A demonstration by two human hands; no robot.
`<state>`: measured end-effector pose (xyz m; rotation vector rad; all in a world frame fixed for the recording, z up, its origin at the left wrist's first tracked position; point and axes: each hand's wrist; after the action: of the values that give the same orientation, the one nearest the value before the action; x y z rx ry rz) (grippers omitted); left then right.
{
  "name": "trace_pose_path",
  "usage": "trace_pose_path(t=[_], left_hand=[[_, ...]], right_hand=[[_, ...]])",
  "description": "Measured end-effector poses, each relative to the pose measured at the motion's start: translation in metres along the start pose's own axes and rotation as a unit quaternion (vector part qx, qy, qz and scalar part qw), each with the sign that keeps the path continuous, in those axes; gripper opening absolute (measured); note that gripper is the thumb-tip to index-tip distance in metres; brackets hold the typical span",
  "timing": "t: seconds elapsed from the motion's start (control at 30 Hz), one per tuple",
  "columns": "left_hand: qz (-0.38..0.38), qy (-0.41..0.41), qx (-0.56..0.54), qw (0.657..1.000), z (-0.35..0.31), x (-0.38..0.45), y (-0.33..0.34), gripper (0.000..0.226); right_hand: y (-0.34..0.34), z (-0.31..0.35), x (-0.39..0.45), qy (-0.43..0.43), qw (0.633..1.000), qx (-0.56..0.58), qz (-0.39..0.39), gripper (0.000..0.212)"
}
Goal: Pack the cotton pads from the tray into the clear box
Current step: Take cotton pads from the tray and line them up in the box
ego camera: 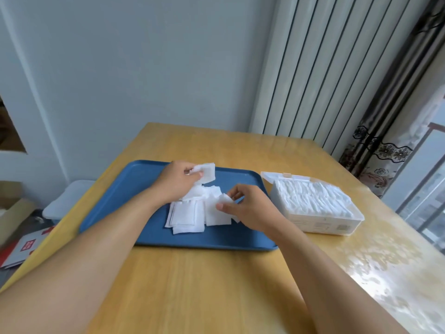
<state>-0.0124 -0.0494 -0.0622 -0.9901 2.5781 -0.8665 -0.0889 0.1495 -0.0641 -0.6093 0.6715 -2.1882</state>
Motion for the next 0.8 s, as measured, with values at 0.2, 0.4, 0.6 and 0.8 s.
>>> trace_pose_path(t=[0.2,0.4,0.6,0.8], left_hand=[[0.005,-0.010,-0.234,0.972,-0.013,-0.006,0.006,0.015],[0.051,0.031,-0.171,0.983,-0.022,-0.015,0.022,0.014],[-0.045,0.077,-0.046,0.995,-0.021,-0.014,0.022,0.028],[-0.088,0.043,-0.048,0.994,-0.016,-0.009,0.021,0.029]], right_hand=[[-0.002,0.000,-0.009,-0.011,0.992,0.045,-0.121,0.021],[-0.008,0.011,-0.009,-0.055,0.948,0.276,-0.147,0.024],[-0.005,0.007,-0.005,0.006,0.952,0.278,-0.126,0.023],[-0.008,0.013,-0.007,0.039,0.931,0.344,-0.121,0.026]])
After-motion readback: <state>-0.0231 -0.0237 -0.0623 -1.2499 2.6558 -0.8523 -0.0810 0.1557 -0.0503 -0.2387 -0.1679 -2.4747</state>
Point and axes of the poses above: each hand's wrist, its own x-axis towards the middle knuckle, its own y-axis out of the palm, z = x × y, and after that the axes turned 15 degrees about -y, right-handed
